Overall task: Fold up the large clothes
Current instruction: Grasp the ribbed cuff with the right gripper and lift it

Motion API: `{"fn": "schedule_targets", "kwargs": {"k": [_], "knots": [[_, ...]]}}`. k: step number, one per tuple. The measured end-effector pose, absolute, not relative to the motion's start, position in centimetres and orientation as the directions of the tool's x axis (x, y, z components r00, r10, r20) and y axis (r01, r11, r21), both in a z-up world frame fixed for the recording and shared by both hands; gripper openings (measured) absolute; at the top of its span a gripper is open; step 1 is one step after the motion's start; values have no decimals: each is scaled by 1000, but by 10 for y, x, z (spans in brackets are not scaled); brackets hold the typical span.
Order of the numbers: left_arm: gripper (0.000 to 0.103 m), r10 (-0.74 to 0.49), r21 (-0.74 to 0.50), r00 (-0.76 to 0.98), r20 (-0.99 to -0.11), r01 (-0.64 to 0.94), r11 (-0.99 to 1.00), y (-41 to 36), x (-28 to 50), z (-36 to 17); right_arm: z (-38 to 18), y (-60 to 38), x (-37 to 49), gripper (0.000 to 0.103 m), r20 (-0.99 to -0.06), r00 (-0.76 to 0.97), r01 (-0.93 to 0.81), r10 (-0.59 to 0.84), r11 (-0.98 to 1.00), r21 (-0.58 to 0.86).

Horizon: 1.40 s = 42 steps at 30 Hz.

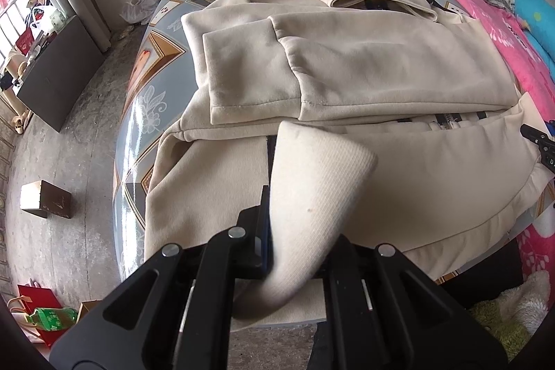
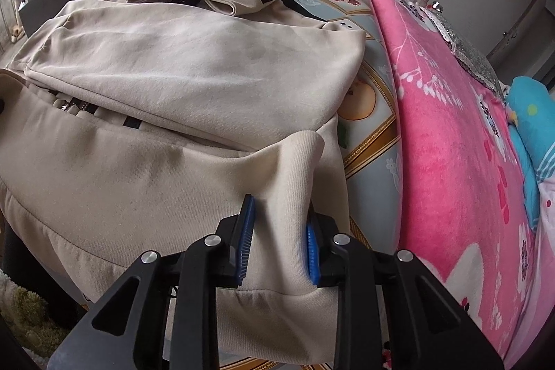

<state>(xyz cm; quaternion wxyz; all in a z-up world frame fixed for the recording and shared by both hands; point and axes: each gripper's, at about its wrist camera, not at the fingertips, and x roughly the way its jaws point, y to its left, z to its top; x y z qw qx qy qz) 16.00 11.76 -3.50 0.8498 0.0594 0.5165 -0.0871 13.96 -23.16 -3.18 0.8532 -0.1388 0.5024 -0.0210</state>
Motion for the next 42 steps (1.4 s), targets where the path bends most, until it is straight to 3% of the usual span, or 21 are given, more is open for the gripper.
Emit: {"fn": "schedule_targets", "kwargs": {"k": [6, 13, 17, 28, 33, 42], "knots": [[8, -83, 16, 452, -888, 211, 977, 117, 160, -35, -32, -233, 139, 25, -850, 500, -93, -169, 965, -246], [8, -85, 16, 456, -886, 213, 977, 117, 159, -35, -27, -234, 136, 9, -841, 513, -75, -172, 967, -243], [8, -95, 30, 496, -863, 238, 971, 118, 154, -36, -22, -233, 129, 7, -822, 541, -53, -179, 968, -246], [5, -199, 39, 664, -721, 326, 945, 129, 90, -2, 2, -224, 90, 7, -756, 607, 0, -245, 951, -308], [4, -270, -3, 710, -650, 353, 936, 143, 60, 25, 24, -229, 68, 6, -731, 643, 54, -231, 965, -257], [4, -307, 5, 771, -558, 373, 928, 141, 90, 78, 84, -235, 86, 6, -612, 765, 84, -201, 973, -215]]}}
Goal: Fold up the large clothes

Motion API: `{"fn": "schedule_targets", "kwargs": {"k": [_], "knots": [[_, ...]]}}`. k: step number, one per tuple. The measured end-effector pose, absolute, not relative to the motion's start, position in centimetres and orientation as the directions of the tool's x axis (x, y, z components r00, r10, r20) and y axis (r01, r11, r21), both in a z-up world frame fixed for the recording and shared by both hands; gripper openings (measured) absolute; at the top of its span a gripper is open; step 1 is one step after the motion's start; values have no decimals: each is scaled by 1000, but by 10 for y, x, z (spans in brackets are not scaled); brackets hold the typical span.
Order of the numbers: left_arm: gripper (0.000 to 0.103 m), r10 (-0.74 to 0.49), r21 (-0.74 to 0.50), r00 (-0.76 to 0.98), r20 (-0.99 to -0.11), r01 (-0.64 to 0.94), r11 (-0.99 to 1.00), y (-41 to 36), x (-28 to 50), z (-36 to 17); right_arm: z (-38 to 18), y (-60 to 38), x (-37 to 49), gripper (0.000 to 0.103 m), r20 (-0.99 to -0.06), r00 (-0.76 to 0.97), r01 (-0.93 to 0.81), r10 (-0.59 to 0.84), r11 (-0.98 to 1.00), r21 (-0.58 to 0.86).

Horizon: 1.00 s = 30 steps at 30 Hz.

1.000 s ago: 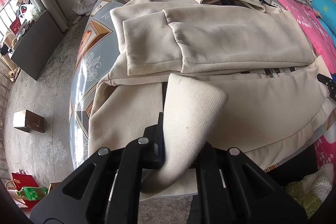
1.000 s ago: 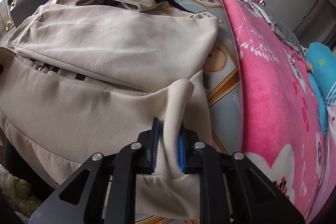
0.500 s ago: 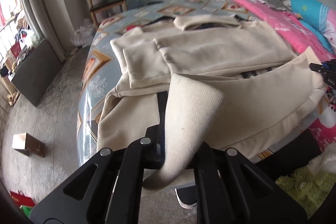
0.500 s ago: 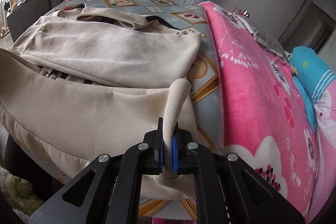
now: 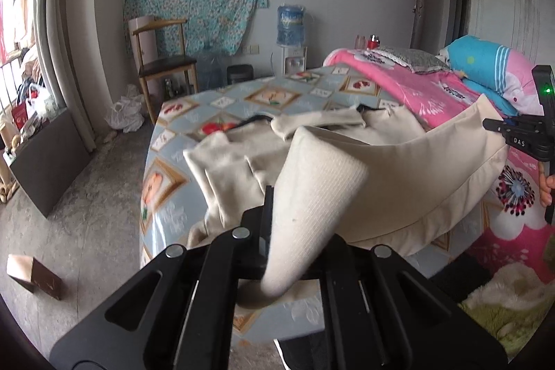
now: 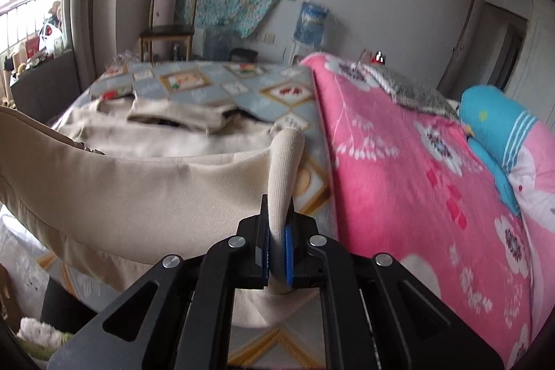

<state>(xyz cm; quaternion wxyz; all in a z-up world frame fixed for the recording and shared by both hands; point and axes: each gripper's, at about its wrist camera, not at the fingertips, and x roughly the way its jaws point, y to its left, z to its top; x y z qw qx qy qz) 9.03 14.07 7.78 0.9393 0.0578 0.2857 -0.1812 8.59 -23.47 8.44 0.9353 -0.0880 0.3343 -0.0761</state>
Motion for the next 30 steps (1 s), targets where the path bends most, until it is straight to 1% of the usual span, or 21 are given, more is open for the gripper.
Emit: {"fn": "schedule_targets", "kwargs": {"k": [5, 8, 12, 15, 18, 20, 21, 22, 23, 24, 25, 26, 27, 28, 30], "knots": [[4, -305, 6, 782, -543, 367, 930, 143, 158, 103, 105, -241, 140, 6, -543, 821, 58, -179, 971, -232], [4, -296, 14, 774, -560, 366, 930, 137, 208, 111, 109, -248, 191, 6, -534, 832, 36, -148, 976, -214], [4, -284, -3, 737, -614, 357, 934, 128, 295, 110, 103, -253, 270, 6, -557, 822, 5, -120, 979, -204], [4, -273, -37, 666, -694, 346, 937, 123, 366, 86, 81, -253, 332, 6, -600, 791, -12, -121, 977, -214], [4, -247, -87, 546, -800, 302, 949, 120, 423, 33, 37, -257, 380, 6, -696, 711, -37, -100, 983, -179], [5, -226, -92, 477, -849, 286, 954, 120, 442, -1, 0, -261, 406, 6, -771, 629, -51, -105, 983, -175], [9, -220, -100, 448, -866, 276, 956, 121, 446, -16, -16, -264, 415, 6, -805, 586, -59, -94, 986, -158], [12, -239, -131, 427, -872, 267, 955, 125, 450, -26, -25, -265, 419, 7, -825, 559, -66, -80, 988, -141], [12, -260, -156, 433, -863, 262, 952, 129, 449, -26, -30, -269, 421, 11, -837, 543, -63, -69, 991, -122], [17, -278, -180, 433, -858, 254, 950, 133, 448, -24, -28, -274, 419, 12, -840, 540, -57, -55, 993, -102], [26, -285, -197, 432, -856, 239, 951, 137, 448, -20, -23, -278, 419, 16, -844, 535, -55, -34, 996, -75], [31, -283, -203, 444, -850, 221, 954, 146, 446, -12, -15, -284, 417, 27, -843, 537, -38, -24, 998, -52], [34, -284, -206, 466, -838, 212, 955, 153, 444, -4, -8, -289, 414, 31, -837, 545, -10, -42, 998, -57], [34, -280, -205, 496, -822, 201, 958, 161, 438, 4, 5, -297, 407, 36, -826, 560, 20, -57, 998, -56], [35, -286, -218, 552, -783, 187, 958, 178, 421, 26, 28, -306, 386, 41, -807, 589, 45, -45, 999, -23]]}}
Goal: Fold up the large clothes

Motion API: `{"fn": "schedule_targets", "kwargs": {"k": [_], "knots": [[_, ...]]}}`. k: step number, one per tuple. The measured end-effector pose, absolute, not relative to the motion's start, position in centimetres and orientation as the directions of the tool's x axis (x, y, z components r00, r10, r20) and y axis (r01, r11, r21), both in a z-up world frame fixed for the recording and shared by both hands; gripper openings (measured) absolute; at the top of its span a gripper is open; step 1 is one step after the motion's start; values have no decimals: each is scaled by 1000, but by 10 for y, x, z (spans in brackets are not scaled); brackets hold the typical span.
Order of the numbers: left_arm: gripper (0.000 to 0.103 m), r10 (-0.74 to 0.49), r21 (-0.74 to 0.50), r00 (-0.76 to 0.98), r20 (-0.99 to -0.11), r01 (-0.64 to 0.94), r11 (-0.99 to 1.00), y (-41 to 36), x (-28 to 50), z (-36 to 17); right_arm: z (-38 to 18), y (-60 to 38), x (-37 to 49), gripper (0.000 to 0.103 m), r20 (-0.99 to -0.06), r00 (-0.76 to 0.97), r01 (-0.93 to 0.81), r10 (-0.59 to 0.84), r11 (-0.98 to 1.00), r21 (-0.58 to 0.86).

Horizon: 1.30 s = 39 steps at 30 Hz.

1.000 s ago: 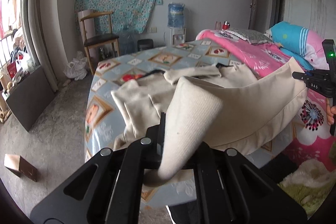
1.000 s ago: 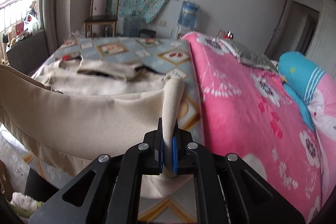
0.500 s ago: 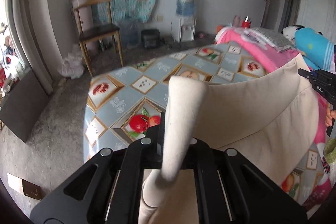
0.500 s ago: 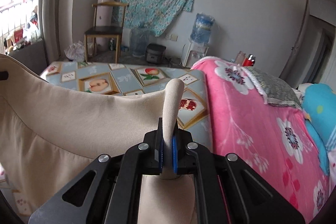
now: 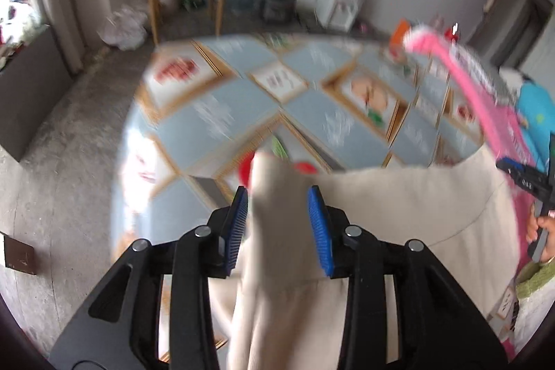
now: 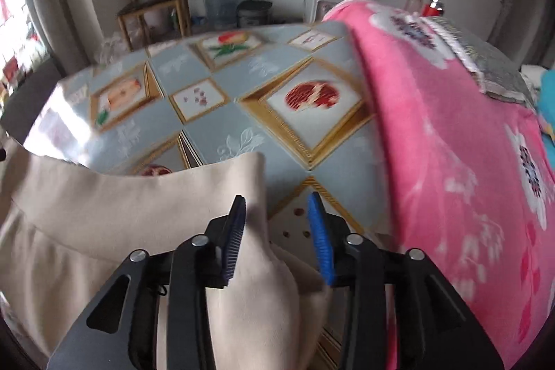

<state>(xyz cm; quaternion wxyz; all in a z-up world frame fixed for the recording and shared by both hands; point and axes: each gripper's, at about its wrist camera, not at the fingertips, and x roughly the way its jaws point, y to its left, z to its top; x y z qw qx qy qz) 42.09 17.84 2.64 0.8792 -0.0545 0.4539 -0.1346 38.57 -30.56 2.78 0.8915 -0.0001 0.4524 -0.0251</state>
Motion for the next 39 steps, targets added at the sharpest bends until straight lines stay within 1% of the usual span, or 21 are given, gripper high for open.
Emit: {"fn": "schedule_targets", "kwargs": {"k": [2, 5, 7, 8, 10, 11, 12, 13, 14, 16, 17, 19, 20, 22, 24, 25, 27, 30, 33, 35, 39], "knots": [[35, -342, -266, 584, -736, 216, 940, 191, 395, 48, 46, -308, 361, 58, -786, 618, 45, -31, 999, -4], [35, -440, -341, 549, -711, 277, 898, 193, 353, 60, 62, -298, 309, 70, -770, 635, -41, 69, 998, 56], [35, -462, -349, 512, -724, 307, 886, 186, 324, 49, 56, -286, 275, 70, -782, 613, -82, 114, 993, 81], [35, -450, -333, 498, -742, 308, 891, 180, 313, 40, 51, -282, 262, 70, -791, 599, -90, 123, 992, 86], [36, -379, -264, 483, -789, 291, 920, 172, 297, 16, 31, -274, 234, 70, -814, 569, -87, 121, 992, 87], [36, -319, -218, 477, -819, 255, 942, 171, 290, -2, 23, -272, 227, 70, -824, 552, -84, 128, 992, 98], [36, -285, -206, 463, -840, 214, 955, 175, 286, -20, 9, -273, 221, 70, -839, 527, -73, 137, 991, 116], [38, -299, -235, 467, -832, 190, 953, 181, 281, -33, -1, -274, 218, 70, -850, 511, -59, 131, 991, 117], [38, -333, -279, 500, -799, 182, 943, 187, 276, -35, -15, -275, 218, 71, -860, 497, -52, 118, 993, 106], [37, -363, -332, 516, -776, 156, 930, 197, 272, -36, -24, -282, 219, 71, -854, 501, -48, 142, 989, 137], [36, -362, -343, 520, -774, 137, 929, 200, 270, -32, -20, -285, 218, 71, -854, 501, -28, 142, 989, 148], [36, -354, -338, 537, -766, 133, 932, 201, 262, -23, -9, -286, 213, 71, -847, 518, 7, 121, 989, 145], [38, -349, -324, 551, -758, 145, 935, 199, 255, -15, 1, -286, 208, 72, -830, 541, 3, 133, 987, 161], [49, -360, -306, 567, -741, 192, 933, 193, 242, -7, 7, -282, 200, 73, -811, 565, -9, 152, 984, 179], [52, -327, -251, 569, -755, 210, 945, 183, 235, -11, -3, -277, 198, 77, -819, 556, -4, 145, 985, 172], [52, -285, -204, 556, -781, 204, 958, 176, 235, -21, -11, -277, 200, 79, -832, 538, 4, 139, 986, 167], [54, -244, -167, 547, -801, 187, 968, 172, 238, -31, -33, -273, 205, 81, -865, 494, 34, 92, 992, 125], [52, -201, -118, 580, -789, 178, 977, 168, 229, -14, -12, -261, 198, 81, -857, 514, 56, 20, 997, 57], [53, -219, -93, 622, -752, 229, 969, 158, 220, 6, 19, -237, 188, 83, -809, 586, -2, 41, 999, 49], [57, -244, -87, 622, -744, 272, 958, 141, 221, 11, 26, -217, 190, 89, -790, 608, -43, 74, 997, 60], [58, -197, -16, 580, -790, 302, 953, 101, 239, -14, 1, -178, 213, 89, -805, 585, -101, 97, 994, 47]]}}
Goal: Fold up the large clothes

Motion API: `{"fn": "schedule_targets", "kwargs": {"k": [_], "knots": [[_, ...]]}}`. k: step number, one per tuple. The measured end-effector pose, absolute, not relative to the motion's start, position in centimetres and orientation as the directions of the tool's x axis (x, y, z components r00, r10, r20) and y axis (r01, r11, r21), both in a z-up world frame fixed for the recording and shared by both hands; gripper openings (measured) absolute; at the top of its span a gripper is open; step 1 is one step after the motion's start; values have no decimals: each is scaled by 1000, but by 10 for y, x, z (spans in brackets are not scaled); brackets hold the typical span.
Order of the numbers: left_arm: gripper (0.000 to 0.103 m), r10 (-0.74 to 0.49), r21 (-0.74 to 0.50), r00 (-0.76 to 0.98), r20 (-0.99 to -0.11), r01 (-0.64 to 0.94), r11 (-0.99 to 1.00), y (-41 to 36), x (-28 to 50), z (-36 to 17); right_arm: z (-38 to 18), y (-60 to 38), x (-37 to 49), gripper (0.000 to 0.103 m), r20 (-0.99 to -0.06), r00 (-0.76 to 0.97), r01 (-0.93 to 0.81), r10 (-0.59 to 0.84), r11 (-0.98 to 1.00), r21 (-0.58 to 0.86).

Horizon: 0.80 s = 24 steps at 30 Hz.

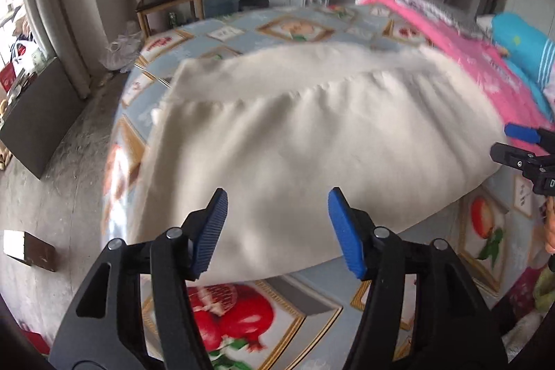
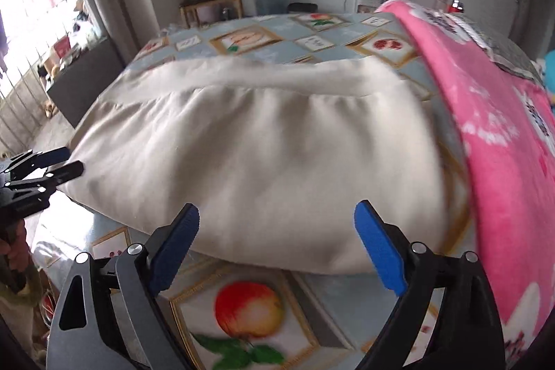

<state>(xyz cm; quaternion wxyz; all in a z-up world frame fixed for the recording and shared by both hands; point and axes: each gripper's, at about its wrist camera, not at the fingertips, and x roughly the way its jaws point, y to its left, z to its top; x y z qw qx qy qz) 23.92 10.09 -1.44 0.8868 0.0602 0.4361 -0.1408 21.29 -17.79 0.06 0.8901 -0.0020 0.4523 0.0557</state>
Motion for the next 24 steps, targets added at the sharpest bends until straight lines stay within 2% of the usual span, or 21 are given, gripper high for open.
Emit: {"fn": "schedule_targets", "kwargs": {"k": [3, 7, 10, 14, 16, 18, 21, 24], "knots": [[59, -148, 23, 579, -801, 277, 961, 91, 242, -33, -32, -161, 229, 91, -848, 529, -108, 38, 994, -22], [58, -203, -28, 591, -781, 291, 956, 94, 237, -16, -5, -162, 226, 91, -827, 559, -82, 65, 996, 23], [58, -238, -26, 617, -750, 331, 943, 79, 240, -6, 11, -143, 227, 91, -784, 610, -142, 116, 989, 36], [58, -170, 34, 584, -794, 323, 946, 54, 260, -28, -26, -114, 253, 91, -834, 537, -208, 127, 978, 15], [58, -148, 66, 598, -787, 321, 945, 49, 260, -35, -37, -113, 255, 93, -831, 543, -215, 118, 977, -2], [58, -154, 69, 600, -785, 332, 941, 48, 258, -31, -31, -119, 256, 93, -837, 529, -210, 137, 977, 27], [58, -215, -4, 610, -763, 328, 945, 56, 262, -19, -12, -129, 255, 93, -801, 583, -200, 139, 980, 24], [58, -189, 4, 624, -758, 295, 955, 58, 284, -14, 0, -141, 277, 93, -779, 618, -167, 111, 986, 8]]}}
